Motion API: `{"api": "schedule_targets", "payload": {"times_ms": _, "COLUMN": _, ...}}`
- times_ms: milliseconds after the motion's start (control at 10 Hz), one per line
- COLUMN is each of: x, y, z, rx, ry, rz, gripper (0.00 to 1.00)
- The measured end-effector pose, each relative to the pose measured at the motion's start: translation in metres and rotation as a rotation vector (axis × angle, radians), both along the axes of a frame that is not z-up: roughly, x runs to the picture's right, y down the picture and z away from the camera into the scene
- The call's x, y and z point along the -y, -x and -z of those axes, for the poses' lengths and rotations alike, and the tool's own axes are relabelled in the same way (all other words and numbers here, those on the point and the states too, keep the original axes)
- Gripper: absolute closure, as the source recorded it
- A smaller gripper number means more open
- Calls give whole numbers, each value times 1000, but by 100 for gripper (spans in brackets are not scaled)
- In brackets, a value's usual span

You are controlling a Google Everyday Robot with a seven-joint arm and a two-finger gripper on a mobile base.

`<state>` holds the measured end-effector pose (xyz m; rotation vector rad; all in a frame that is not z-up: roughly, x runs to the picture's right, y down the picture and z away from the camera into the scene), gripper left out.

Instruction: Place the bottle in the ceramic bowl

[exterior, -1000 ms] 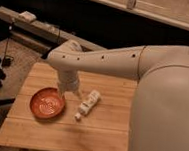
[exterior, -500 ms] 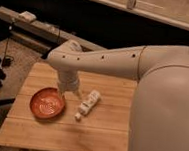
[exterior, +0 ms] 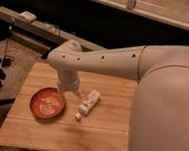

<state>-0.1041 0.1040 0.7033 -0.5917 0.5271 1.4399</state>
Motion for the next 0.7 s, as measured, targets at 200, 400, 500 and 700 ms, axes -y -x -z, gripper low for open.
{"api": "schedule_targets", "payload": {"times_ms": 200, "x": 0, "y": 0, "z": 0, "rx": 0, "ry": 0, "rz": 0, "gripper": 35}}
{"api": "schedule_targets", "payload": {"times_ms": 400, "x": 1, "y": -7, "z": -9, "rx": -19, "ry": -1, "rz": -7, "gripper": 35}}
{"api": "schedule_targets", "payload": {"times_ms": 500, "x": 7, "y": -19, "z": -22, "rx": -43, "ry": -5, "rz": -21, "gripper": 35}}
{"api": "schedule_targets", "payload": {"times_ms": 700, "x": 17, "y": -43, "z": -52, "rx": -86, "ry": 0, "rz": -47, "gripper": 35}}
